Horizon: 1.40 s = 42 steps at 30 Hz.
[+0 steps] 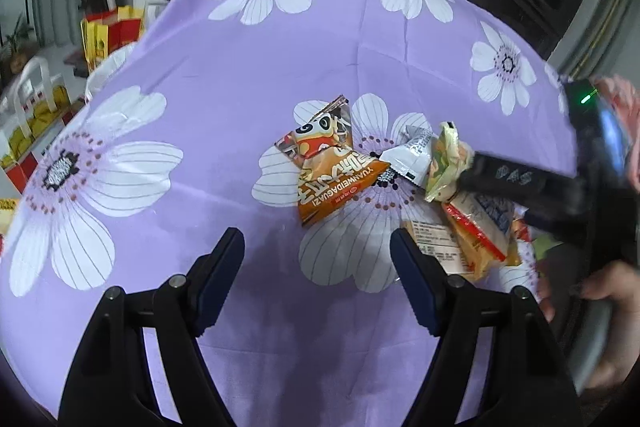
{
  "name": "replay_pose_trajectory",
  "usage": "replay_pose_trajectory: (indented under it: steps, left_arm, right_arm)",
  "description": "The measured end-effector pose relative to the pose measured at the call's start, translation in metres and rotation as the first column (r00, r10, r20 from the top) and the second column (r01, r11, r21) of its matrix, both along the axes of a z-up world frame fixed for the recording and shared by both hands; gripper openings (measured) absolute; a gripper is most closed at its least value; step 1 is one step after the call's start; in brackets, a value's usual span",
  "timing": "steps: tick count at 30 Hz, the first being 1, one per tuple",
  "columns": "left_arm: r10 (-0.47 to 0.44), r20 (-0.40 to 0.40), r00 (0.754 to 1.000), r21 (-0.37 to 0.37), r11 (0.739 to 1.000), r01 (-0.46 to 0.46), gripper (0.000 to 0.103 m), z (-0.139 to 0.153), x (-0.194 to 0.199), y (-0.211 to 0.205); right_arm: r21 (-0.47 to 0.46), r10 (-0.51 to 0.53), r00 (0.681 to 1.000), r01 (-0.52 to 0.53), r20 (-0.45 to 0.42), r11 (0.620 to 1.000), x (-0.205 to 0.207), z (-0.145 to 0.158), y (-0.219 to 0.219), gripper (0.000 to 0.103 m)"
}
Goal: Organize snacks
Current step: 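Grasp the white-blue biscuit packet from the pile with the right gripper, then carry the white-blue biscuit packet with the right gripper over the white box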
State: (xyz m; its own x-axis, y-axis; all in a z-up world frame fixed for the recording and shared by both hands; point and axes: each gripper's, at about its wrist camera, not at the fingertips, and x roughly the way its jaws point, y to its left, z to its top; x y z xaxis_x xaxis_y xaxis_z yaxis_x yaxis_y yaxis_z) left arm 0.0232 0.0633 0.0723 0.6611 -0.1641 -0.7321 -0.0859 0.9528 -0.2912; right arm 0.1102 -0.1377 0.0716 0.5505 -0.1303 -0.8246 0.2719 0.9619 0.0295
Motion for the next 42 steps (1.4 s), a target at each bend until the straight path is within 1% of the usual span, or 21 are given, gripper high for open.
replay_pose_trajectory:
  steps: [2, 3, 4, 5, 7, 9, 11, 13, 15, 18, 21, 25, 28, 29, 31, 32, 33, 34, 36, 38, 42]
  left_arm:
    - [0.006, 0.001, 1.0, -0.008, 1.0, -0.006, 0.075, 0.001, 0.0, 0.002]
    - [0.006, 0.0, 1.0, -0.006, 1.0, -0.006, 0.075, 0.001, -0.001, 0.002]
    - [0.005, -0.003, 1.0, -0.002, 1.0, -0.005, 0.075, 0.001, -0.001, 0.001]
    - [0.007, -0.008, 1.0, 0.006, 1.0, -0.007, 0.075, 0.0, -0.001, 0.0]
    - [0.016, -0.014, 1.0, 0.023, 1.0, -0.015, 0.075, -0.001, 0.0, -0.002]
    - [0.018, -0.014, 1.0, 0.034, 0.999, -0.017, 0.075, -0.002, -0.001, -0.004]
    - [0.006, -0.011, 1.0, 0.028, 1.0, -0.005, 0.076, -0.002, -0.002, -0.006]
    - [-0.003, -0.013, 1.0, 0.028, 1.0, 0.003, 0.076, -0.003, -0.003, -0.007]
    - [-0.004, -0.018, 1.0, 0.037, 0.999, 0.004, 0.076, -0.003, -0.004, -0.009]
    - [-0.012, -0.018, 1.0, 0.044, 0.999, 0.013, 0.077, -0.003, -0.006, -0.012]
    - [-0.024, -0.021, 0.999, 0.038, 0.999, 0.025, 0.077, -0.004, -0.006, -0.015]
    - [-0.041, -0.033, 0.999, 0.026, 0.999, 0.041, 0.077, -0.006, -0.005, -0.019]
    - [-0.056, -0.048, 0.997, 0.004, 0.998, 0.057, 0.077, -0.007, -0.006, -0.019]
    - [-0.064, -0.051, 0.997, -0.001, 0.998, 0.064, 0.077, -0.007, -0.006, -0.02]
    - [-0.082, -0.063, 0.995, -0.013, 0.997, 0.082, 0.077, -0.009, -0.006, -0.023]
    - [-0.091, -0.069, 0.993, -0.02, 0.996, 0.09, 0.077, -0.01, -0.006, -0.025]
    - [-0.106, -0.077, 0.991, -0.034, 0.994, 0.104, 0.077, -0.011, -0.007, -0.027]
    - [-0.116, -0.081, 0.99, -0.044, 0.993, 0.113, 0.077, -0.011, -0.007, -0.028]
    - [-0.142, -0.091, 0.986, -0.062, 0.989, 0.136, 0.077, -0.013, -0.009, -0.032]
    - [-0.17, -0.097, 0.981, -0.073, 0.984, 0.163, 0.076, -0.014, -0.011, -0.039]
    - [-0.248, -0.121, 0.961, -0.097, 0.967, 0.237, 0.075, -0.019, -0.017, -0.06]
  right_arm:
    - [0.01, 0.02, 1.0, -0.02, -0.016, 1.0, 0.001, -0.006, -0.002, 0.101]
    - [0.01, 0.041, 0.999, -0.041, -0.016, 0.999, 0.0, -0.008, -0.003, 0.091]
    - [0.017, 0.065, 0.998, -0.065, -0.02, 0.998, -0.002, -0.01, -0.003, 0.077]
    - [0.009, 0.073, 0.997, -0.073, -0.016, 0.997, -0.005, -0.011, -0.004, 0.073]
    - [-0.019, 0.099, 0.995, -0.099, 0.015, 0.995, -0.018, -0.007, -0.005, 0.058]
    - [-0.03, 0.141, 0.989, -0.14, 0.037, 0.99, -0.033, -0.003, -0.007, 0.051]
    - [-0.016, 0.184, 0.981, -0.183, 0.057, 0.983, -0.047, 0.001, -0.009, 0.042]
    - [0.005, 0.219, 0.973, -0.22, 0.073, 0.976, -0.063, 0.004, -0.013, 0.022]
    - [0.028, 0.244, 0.965, -0.247, 0.094, 0.969, -0.078, 0.003, -0.015, 0.015]
    - [0.059, 0.284, 0.951, -0.293, 0.121, 0.954, -0.1, -0.001, -0.014, 0.015]
    - [0.116, 0.332, 0.937, -0.344, 0.112, 0.932, -0.112, -0.009, -0.01, 0.015]
    - [0.156, 0.342, 0.929, -0.362, 0.141, 0.919, -0.126, -0.005, -0.015, 0.015]
    - [0.257, 0.381, 0.91, -0.412, 0.164, 0.874, -0.138, -0.006, -0.018, 0.015]
    - [0.27, 0.383, 0.91, -0.413, 0.158, 0.87, -0.141, -0.008, -0.018, 0.015]
    - [0.279, 0.357, 0.923, -0.383, 0.14, 0.88, -0.142, -0.008, -0.02, 0.017]
    - [0.285, 0.346, 0.928, -0.371, 0.136, 0.884, -0.143, -0.008, -0.023, 0.019]
    - [0.288, 0.331, 0.934, -0.357, 0.135, 0.889, -0.144, -0.007, -0.027, 0.029]
    - [0.287, 0.312, 0.941, -0.337, 0.133, 0.897, -0.145, -0.006, -0.033, 0.047]
    - [0.289, 0.273, 0.951, -0.304, 0.146, 0.908, -0.148, -0.004, -0.044, 0.069]
    - [0.285, 0.249, 0.955, -0.287, 0.163, 0.914, -0.15, -0.003, -0.051, 0.07]
    - [0.311, 0.214, 0.966, -0.251, 0.147, 0.917, -0.144, -0.011, -0.061, 0.07]
